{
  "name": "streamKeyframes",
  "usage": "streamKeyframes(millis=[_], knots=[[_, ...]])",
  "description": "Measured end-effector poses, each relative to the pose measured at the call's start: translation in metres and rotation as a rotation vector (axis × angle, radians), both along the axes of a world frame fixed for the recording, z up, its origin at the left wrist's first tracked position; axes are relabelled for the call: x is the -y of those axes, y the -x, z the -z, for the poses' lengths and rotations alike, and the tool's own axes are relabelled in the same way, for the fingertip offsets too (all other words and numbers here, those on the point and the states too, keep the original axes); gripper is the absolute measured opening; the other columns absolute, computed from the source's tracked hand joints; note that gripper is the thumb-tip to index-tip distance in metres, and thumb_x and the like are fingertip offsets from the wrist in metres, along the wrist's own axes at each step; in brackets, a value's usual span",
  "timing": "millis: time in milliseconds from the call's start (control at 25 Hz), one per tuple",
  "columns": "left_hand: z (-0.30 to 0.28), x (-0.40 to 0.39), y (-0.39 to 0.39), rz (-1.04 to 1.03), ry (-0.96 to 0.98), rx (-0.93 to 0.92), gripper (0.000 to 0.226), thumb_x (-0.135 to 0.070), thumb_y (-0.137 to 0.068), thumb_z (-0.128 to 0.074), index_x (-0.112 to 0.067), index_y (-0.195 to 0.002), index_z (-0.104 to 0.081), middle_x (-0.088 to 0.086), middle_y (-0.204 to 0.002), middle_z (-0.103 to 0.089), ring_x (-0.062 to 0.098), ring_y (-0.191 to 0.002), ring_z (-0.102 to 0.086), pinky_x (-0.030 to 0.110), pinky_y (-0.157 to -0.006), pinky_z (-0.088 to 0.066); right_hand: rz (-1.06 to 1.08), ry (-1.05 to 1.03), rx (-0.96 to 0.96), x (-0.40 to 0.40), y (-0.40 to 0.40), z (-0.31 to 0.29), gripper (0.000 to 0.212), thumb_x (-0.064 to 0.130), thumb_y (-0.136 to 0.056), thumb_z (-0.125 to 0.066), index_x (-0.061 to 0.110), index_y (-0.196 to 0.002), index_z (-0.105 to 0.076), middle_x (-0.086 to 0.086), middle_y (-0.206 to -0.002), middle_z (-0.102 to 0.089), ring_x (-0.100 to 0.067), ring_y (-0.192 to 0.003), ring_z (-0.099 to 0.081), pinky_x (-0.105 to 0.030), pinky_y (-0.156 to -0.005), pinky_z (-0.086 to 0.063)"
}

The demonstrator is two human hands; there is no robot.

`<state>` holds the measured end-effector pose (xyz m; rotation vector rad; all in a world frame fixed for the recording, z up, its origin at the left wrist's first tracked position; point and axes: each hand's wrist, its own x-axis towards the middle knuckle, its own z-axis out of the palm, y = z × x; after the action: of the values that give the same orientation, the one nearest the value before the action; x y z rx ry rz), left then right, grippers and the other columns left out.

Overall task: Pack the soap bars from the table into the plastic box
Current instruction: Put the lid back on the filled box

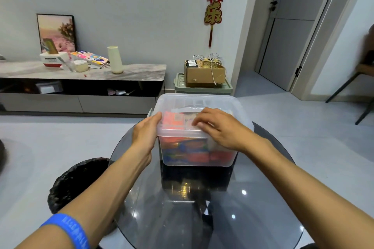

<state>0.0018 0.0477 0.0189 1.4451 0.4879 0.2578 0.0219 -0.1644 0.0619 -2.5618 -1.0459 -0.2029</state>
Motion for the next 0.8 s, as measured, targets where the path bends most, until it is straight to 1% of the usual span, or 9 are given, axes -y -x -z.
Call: streamKeyframes(millis=[160,240,280,360,440,520,640,720,800], knots=[[-0.007,-0.001,-0.004,-0.008,-0.008,-0.042,0.01,-0.034,-0.078,-0.065,-0.025,-0.079,-0.066,0.004,-0.099,-0.07,0.027,-0.094,-0.064,0.042,-0.078,-0.053,0.414,-0.148,0.035,0.037,-0.024,0.014,0.026,0.027,-0.094,-0.051,0.03,-0.113,-0.069,0.005,-0.124,-0.066,-0.024,-0.121,-0.051,-0.04,-0.1,-0.037],[-0.004,0.005,-0.008,-0.041,-0.024,0.059,0.022,-0.026,-0.078,-0.065,-0.03,-0.099,-0.071,0.003,-0.101,-0.07,0.026,-0.092,-0.065,0.045,-0.079,-0.056,0.66,-0.35,-0.043,0.043,-0.03,0.023,0.035,0.035,-0.084,-0.061,0.029,-0.119,-0.062,-0.001,-0.126,-0.057,-0.026,-0.119,-0.05,-0.042,-0.098,-0.041],[-0.003,0.008,-0.01,-0.056,-0.024,0.101,0.044,-0.024,-0.078,-0.067,-0.036,-0.12,-0.063,0.0,-0.1,-0.068,0.025,-0.095,-0.065,0.046,-0.083,-0.056,0.811,-0.503,-0.173,0.046,-0.033,0.026,0.052,0.043,-0.077,-0.067,0.024,-0.124,-0.056,-0.005,-0.125,-0.054,-0.025,-0.112,-0.054,-0.042,-0.091,-0.046],[0.003,0.008,-0.018,-0.072,0.029,0.117,0.067,-0.021,-0.079,-0.07,-0.034,-0.14,-0.045,-0.004,-0.1,-0.067,0.025,-0.098,-0.066,0.045,-0.088,-0.054,0.957,-0.92,-0.587,0.054,-0.033,0.029,0.068,0.046,-0.067,-0.075,0.011,-0.12,-0.052,-0.008,-0.102,-0.059,-0.015,-0.074,-0.066,-0.031,-0.057,-0.052],[0.005,0.007,-0.023,-0.056,0.093,0.11,0.047,-0.02,-0.08,-0.068,-0.021,-0.126,-0.062,-0.001,-0.099,-0.072,0.021,-0.089,-0.07,0.039,-0.082,-0.058,0.895,-1.211,-0.755,0.055,-0.035,0.032,0.049,0.031,-0.066,-0.08,0.005,-0.103,-0.059,-0.008,-0.082,-0.065,-0.011,-0.043,-0.062,-0.021,-0.038,-0.044],[0.006,0.01,-0.026,-0.038,0.063,0.135,0.021,-0.021,-0.08,-0.063,-0.03,-0.095,-0.076,-0.009,-0.08,-0.076,0.017,-0.078,-0.07,0.033,-0.072,-0.057,0.911,-1.235,-0.603,0.052,-0.038,0.036,0.036,0.024,-0.065,-0.079,0.005,-0.093,-0.066,-0.011,-0.087,-0.071,-0.016,-0.055,-0.066,-0.023,-0.046,-0.048],[0.006,0.01,-0.025,-0.012,-0.034,0.185,0.04,-0.025,-0.083,-0.057,-0.053,-0.055,-0.065,-0.032,-0.055,-0.063,0.018,-0.078,-0.06,0.037,-0.078,-0.051,0.92,-1.169,-0.37,0.046,-0.038,0.035,0.01,0.022,-0.068,-0.075,0.016,-0.069,-0.066,-0.008,-0.084,-0.073,-0.016,-0.061,-0.063,-0.024,-0.053,-0.048],[0.004,0.015,-0.026,0.015,-0.098,0.153,0.042,-0.024,-0.086,-0.054,-0.049,-0.054,-0.065,-0.031,-0.053,-0.061,0.02,-0.082,-0.055,0.039,-0.081,-0.049,0.92,-1.113,-0.321,0.044,-0.039,0.037,0.008,0.021,-0.071,-0.072,0.018,-0.066,-0.066,-0.006,-0.083,-0.073,-0.014,-0.059,-0.061,-0.022,-0.051,-0.046],[-0.004,0.016,-0.019,0.067,-0.176,0.167,0.024,-0.027,-0.091,-0.052,-0.033,-0.08,-0.073,-0.015,-0.084,-0.075,0.022,-0.088,-0.06,0.04,-0.083,-0.05,0.892,-1.019,-0.315,0.045,-0.033,0.037,0.017,0.027,-0.076,-0.069,0.014,-0.087,-0.072,-0.006,-0.093,-0.073,-0.018,-0.073,-0.065,-0.025,-0.059,-0.05]])
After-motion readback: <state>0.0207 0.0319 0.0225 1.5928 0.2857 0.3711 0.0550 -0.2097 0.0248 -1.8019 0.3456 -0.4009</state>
